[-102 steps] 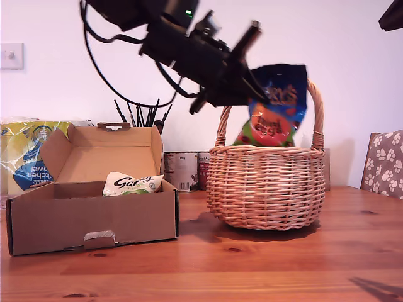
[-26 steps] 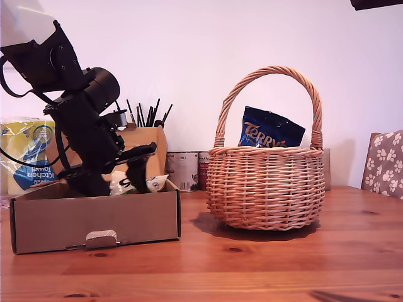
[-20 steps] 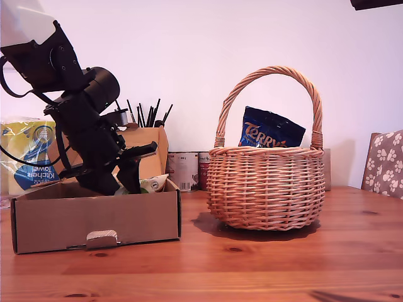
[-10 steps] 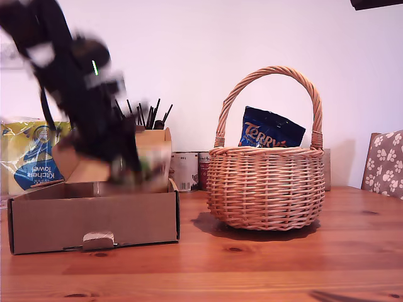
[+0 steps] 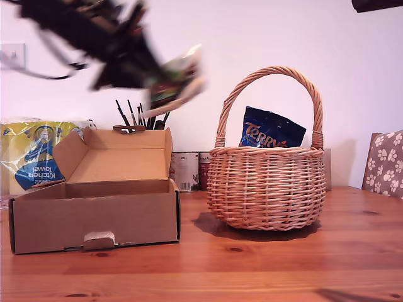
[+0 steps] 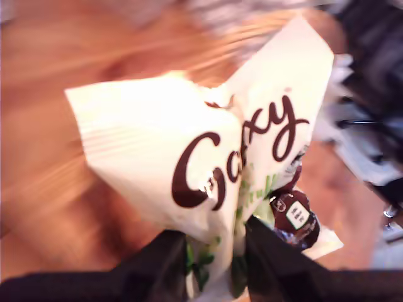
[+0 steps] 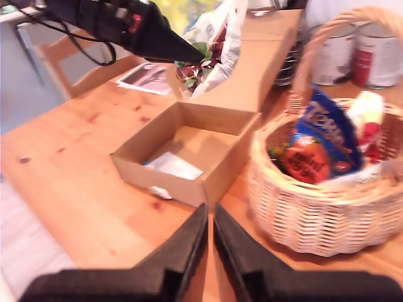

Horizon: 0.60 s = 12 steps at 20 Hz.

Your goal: Move the bags of Easter eggs from the cardboard box on the left into the woven basket on the right side.

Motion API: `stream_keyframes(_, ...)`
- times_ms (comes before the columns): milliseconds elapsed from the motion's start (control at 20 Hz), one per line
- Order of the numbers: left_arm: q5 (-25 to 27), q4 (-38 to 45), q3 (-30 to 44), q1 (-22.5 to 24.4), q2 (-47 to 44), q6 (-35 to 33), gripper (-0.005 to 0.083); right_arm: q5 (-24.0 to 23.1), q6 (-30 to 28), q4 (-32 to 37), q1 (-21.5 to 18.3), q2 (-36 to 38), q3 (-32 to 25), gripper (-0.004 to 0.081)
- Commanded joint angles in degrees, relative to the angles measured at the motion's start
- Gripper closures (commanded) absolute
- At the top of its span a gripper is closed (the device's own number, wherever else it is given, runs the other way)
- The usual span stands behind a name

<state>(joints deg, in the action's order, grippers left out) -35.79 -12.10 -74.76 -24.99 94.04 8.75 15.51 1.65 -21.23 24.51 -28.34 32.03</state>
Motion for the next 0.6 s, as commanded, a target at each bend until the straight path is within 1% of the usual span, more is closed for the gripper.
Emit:
stream_keyframes(0,4.1,4.9,0.4,-3.2,1.6,0.3,0.0647,-3.6,0.0,-0.7,0.1,0.6,0.7,0.078)
stream_keyframes(150,15.2,14.1,0.4,-9.4,3.5,0.3,0.0646,-10.9,0.0,-2.4,0.1,1.8,0.7,0.078)
stream_keyframes(200,17.9,16.9,0.4,-10.8,4.6,0.2,0.0646,-12.4,0.0,-2.4,0.1,2.6,0.7,0.078)
stream_keyframes(300,22.5,22.5,0.4,-12.9,7.7,-0.2,0.0646,-13.2,0.0,-2.6,0.1,5.1,1.0,0.078)
stream_keyframes(350,24.3,24.8,0.4,-13.3,9.3,-0.2,0.0646,-13.2,0.0,-3.1,0.1,6.1,1.4,0.078)
stream_keyframes(400,25.0,27.2,0.4,-13.7,11.2,-0.2,0.0646,-13.3,0.0,-3.8,0.1,7.0,1.9,0.078)
stream_keyframes(550,25.0,30.7,0.4,-13.8,16.1,-0.2,0.0646,-14.4,-0.2,-5.2,0.1,8.2,3.3,0.078)
